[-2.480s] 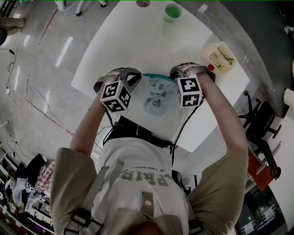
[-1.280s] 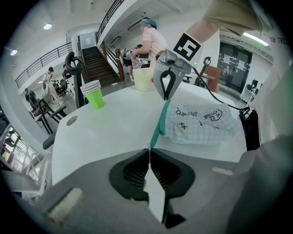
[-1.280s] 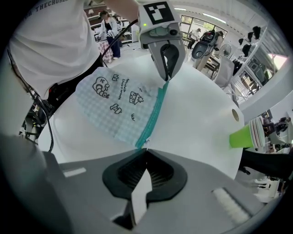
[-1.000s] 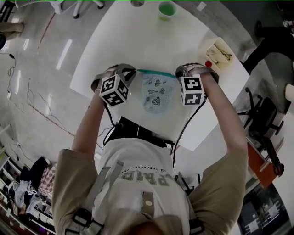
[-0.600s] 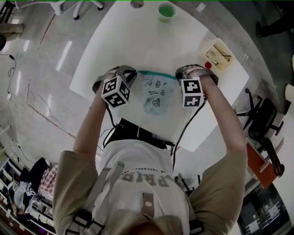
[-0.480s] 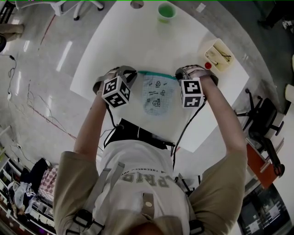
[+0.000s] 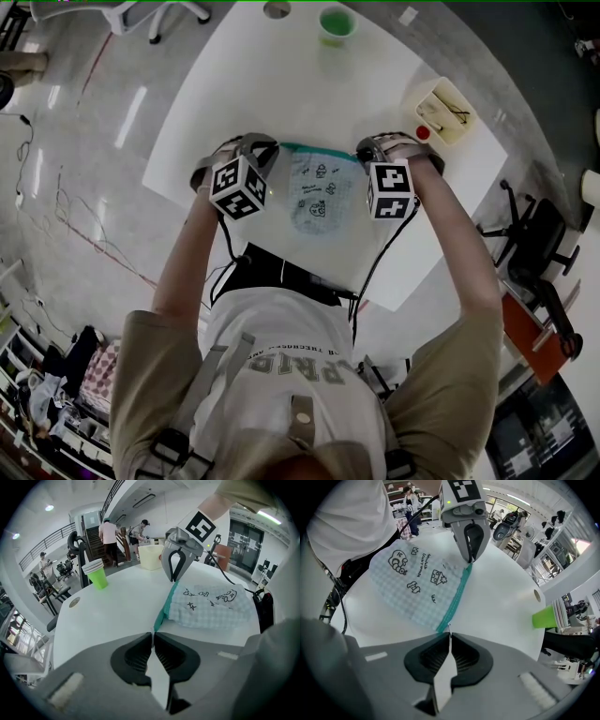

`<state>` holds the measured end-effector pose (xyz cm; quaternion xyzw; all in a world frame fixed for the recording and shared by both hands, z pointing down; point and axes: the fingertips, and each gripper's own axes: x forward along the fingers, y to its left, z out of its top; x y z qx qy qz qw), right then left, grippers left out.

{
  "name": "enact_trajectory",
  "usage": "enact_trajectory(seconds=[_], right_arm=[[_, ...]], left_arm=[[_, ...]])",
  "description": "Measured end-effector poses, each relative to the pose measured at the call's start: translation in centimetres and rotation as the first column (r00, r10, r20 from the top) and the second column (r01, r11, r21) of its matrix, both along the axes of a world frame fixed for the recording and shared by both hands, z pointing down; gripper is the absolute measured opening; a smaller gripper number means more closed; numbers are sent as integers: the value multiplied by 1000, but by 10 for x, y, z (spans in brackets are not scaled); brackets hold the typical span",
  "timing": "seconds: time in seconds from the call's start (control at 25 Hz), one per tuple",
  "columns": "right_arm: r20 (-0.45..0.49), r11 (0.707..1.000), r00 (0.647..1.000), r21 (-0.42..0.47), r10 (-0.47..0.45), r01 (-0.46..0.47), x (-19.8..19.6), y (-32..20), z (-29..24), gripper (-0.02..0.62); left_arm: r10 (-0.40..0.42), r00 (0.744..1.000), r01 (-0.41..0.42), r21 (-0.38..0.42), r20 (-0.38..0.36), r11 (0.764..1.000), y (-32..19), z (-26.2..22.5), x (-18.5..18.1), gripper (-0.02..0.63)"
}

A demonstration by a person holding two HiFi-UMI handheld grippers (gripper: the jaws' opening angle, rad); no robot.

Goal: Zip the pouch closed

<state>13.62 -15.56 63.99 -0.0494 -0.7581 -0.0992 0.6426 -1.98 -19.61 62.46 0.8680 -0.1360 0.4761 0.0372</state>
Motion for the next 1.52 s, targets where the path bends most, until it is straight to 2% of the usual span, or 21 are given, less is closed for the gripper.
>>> enact_trajectory(seconds=[0.16, 0.4, 0.64, 0.84, 0.92, 1.0, 1.08, 1.16, 1.24, 1.32, 1.4, 1.52], right_arm=[[-1, 998, 1000, 62, -13, 13, 1, -8, -2, 44], [-1, 998, 1000, 67, -2, 2, 4, -6, -1, 77], [23, 995, 998, 82, 51, -52, 5, -8, -10, 77], [87, 979, 984, 117, 156, -166, 8, -18, -30, 77], [140, 958, 961, 128, 237, -255, 9, -24, -42, 77], [211, 921, 919, 132, 334, -366, 10, -26, -56, 77], [304, 858, 842, 122, 446, -498, 14, -30, -75, 77], [410, 766, 723, 86, 556, -637, 18, -37, -97, 75], [523, 658, 573, 31, 631, -752, 19, -43, -123, 77], [631, 553, 420, -17, 653, -833, 20, -47, -151, 75], [723, 440, 262, -65, 639, -896, 26, -48, -180, 75], [821, 274, 29, -157, 571, -949, 33, -42, -220, 77]], left_arm=[[-2, 1000, 2, -4, -5, 1000, 1, 1, -1, 58], [-17, 1000, 17, -21, -13, 1000, 1, 1, -4, 142], [-31, 999, 31, -10, -28, 999, 1, -4, -7, 144], [-93, 990, 95, 19, -105, 995, -12, -24, -5, 144], [-124, 983, 130, 34, -139, 991, -18, -35, -5, 144], [-151, 974, 161, 44, -170, 986, -21, -46, -6, 144], [-182, 961, 199, 60, -210, 978, -26, -59, -7, 144], [-233, 931, 268, 90, -281, 959, -35, -78, -9, 144], [-294, 883, 355, 113, -366, 928, -44, -103, -14, 144], [-329, 838, 423, 135, -435, 896, -48, -127, -17, 144], [-351, 794, 474, 144, -496, 869, -49, -150, -18, 144], [-391, 704, 557, 120, -593, 821, -50, -185, -21, 144]])
